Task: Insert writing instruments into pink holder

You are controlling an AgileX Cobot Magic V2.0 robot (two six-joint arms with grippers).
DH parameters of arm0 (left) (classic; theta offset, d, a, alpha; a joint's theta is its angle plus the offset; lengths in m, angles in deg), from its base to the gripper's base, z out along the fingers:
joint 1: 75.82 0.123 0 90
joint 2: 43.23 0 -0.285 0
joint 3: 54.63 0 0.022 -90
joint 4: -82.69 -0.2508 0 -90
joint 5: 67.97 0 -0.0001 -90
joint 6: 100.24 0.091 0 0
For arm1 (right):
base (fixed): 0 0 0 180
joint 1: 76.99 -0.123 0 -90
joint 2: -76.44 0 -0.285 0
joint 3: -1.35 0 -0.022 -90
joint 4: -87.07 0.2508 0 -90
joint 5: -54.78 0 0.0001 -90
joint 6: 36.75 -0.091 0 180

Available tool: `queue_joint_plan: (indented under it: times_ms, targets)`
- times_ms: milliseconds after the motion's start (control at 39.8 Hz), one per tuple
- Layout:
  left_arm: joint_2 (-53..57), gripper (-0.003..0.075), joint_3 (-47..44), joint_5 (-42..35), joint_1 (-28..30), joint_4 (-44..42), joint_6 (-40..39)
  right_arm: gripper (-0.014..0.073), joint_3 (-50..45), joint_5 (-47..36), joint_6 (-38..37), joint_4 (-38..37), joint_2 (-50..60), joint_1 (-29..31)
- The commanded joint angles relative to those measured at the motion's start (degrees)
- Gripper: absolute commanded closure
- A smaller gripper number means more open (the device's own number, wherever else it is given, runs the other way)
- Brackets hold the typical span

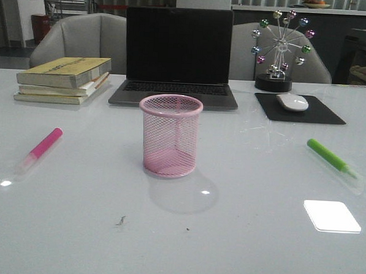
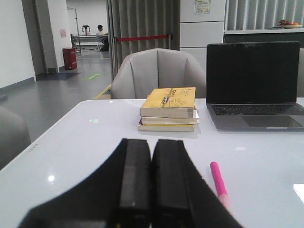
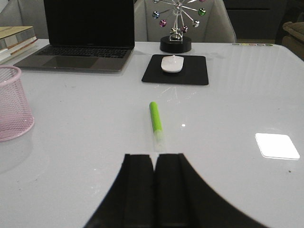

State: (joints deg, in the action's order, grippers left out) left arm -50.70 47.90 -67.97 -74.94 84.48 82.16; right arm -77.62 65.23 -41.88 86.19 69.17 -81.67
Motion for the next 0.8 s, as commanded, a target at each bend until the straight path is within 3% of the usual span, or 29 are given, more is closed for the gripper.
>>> queue_joint_plan:
  times_ms: [0,629,779]
  targets:
    - [1.1,0.0629,-0.3,-4.8,0.2,0.3,-0.6,0.0535,0.0,-4.8,0.1,-0.5,1.1,-0.2]
    - [1.1,0.0629,-0.3,-5.3,0.2,0.3,-0.6,0.0535,0.0,-5.1,0.1,-0.5,1.1,-0.2]
    - [1.1,0.0629,-0.2,-13.1,0.2,1.4,-0.6,0.0535,0.0,-5.7,0.1,-0.5,1.1,-0.2]
